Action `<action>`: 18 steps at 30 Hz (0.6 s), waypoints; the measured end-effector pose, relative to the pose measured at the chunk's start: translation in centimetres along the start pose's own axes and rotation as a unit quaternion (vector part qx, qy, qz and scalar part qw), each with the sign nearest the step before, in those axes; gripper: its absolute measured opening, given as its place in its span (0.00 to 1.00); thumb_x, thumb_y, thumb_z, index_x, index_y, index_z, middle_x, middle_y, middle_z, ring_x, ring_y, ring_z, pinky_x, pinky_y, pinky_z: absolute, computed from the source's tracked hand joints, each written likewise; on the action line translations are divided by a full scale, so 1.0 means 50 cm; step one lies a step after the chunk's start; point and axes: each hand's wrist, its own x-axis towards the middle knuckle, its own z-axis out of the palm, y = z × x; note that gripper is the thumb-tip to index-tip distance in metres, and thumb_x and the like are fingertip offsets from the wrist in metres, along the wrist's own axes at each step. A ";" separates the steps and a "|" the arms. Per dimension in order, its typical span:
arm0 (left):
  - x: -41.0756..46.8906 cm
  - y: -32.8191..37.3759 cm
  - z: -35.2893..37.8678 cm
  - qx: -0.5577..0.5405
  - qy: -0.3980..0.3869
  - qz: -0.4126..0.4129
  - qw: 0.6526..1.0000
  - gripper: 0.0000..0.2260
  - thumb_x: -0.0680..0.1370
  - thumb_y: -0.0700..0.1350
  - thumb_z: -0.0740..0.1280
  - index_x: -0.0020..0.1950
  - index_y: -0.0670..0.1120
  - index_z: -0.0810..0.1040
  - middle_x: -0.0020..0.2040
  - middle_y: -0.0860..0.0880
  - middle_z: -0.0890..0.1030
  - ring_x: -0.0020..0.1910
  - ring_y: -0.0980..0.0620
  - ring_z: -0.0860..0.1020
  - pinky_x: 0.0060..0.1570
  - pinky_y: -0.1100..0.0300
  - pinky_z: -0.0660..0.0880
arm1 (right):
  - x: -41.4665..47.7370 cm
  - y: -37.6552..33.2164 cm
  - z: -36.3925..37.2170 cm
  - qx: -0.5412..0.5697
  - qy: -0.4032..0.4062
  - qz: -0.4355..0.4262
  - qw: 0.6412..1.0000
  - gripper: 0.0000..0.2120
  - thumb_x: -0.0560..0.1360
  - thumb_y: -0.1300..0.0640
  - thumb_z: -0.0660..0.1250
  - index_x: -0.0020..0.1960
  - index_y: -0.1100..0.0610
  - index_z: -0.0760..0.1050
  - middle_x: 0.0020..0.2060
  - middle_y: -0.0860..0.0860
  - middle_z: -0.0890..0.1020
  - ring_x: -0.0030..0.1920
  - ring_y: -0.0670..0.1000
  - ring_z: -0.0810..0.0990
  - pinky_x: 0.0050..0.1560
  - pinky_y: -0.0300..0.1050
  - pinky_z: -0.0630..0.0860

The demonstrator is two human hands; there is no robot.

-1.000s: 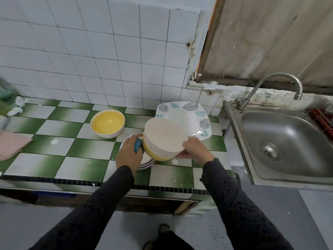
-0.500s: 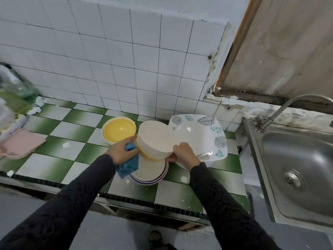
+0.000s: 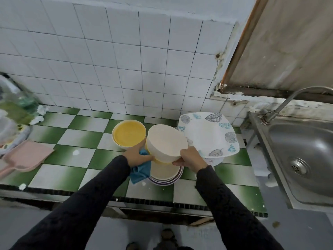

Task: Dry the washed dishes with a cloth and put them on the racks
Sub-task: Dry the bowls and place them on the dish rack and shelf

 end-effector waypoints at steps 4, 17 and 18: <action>-0.006 -0.024 0.014 0.000 0.013 0.024 1.000 0.39 0.74 0.46 0.74 0.78 0.56 0.55 0.74 0.48 0.66 0.72 0.44 0.66 0.69 0.49 0.65 | -0.029 0.010 0.015 0.006 0.039 0.011 0.999 0.11 0.80 0.70 0.59 0.61 0.70 0.70 0.43 0.61 0.78 0.40 0.56 0.82 0.38 0.44 0.84; -0.015 -0.048 0.040 0.018 -0.011 -0.026 0.999 0.44 0.74 0.52 0.72 0.79 0.61 0.46 0.76 0.46 0.66 0.68 0.41 0.71 0.65 0.45 0.73 | -0.069 0.023 0.026 0.021 0.053 0.036 0.998 0.11 0.79 0.71 0.59 0.61 0.69 0.70 0.43 0.58 0.80 0.35 0.58 0.85 0.49 0.61 0.83; -0.016 -0.046 0.041 0.016 -0.012 -0.025 0.999 0.44 0.74 0.52 0.73 0.79 0.61 0.46 0.76 0.46 0.66 0.68 0.41 0.72 0.64 0.45 0.74 | -0.071 0.020 0.025 0.024 0.048 0.034 0.998 0.12 0.79 0.71 0.58 0.62 0.69 0.70 0.46 0.58 0.80 0.34 0.57 0.85 0.49 0.61 0.83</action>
